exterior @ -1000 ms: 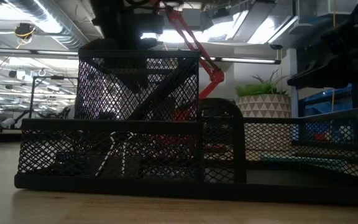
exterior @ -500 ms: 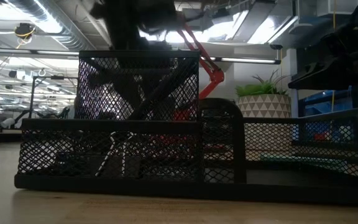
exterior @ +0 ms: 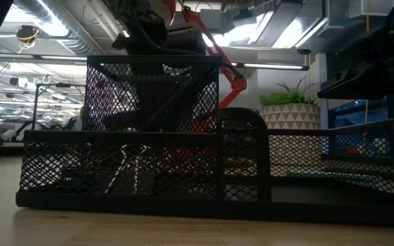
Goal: Pick and place office supplies into organizer
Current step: Put the black binder clip into the black desk organizer
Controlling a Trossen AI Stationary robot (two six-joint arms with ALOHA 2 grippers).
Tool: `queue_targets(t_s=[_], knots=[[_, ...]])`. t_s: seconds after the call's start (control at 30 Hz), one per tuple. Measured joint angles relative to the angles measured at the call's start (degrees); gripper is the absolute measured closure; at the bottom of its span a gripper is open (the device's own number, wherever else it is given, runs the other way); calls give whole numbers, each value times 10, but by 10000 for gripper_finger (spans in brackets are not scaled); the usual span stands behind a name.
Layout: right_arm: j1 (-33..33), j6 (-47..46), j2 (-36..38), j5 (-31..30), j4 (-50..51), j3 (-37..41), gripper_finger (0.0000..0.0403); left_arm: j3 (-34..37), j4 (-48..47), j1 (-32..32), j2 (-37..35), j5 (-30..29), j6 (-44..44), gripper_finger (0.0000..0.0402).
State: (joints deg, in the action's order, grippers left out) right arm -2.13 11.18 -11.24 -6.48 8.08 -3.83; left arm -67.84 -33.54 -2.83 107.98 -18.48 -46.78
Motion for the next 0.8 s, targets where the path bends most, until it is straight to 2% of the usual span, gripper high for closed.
queue_targets(t_s=[0.2, 0.47, 0.8], knots=[[0, 11, 0, -1, 0, 0, 280, 0, 6, 0, -5, 1, 10, 281], [0, 11, 0, -1, 0, 0, 280, 0, 8, 2, -2, 32, 11, 287], [0, 13, 0, -1, 0, 0, 280, 0, 8, 2, -3, 32, 25, 329]])
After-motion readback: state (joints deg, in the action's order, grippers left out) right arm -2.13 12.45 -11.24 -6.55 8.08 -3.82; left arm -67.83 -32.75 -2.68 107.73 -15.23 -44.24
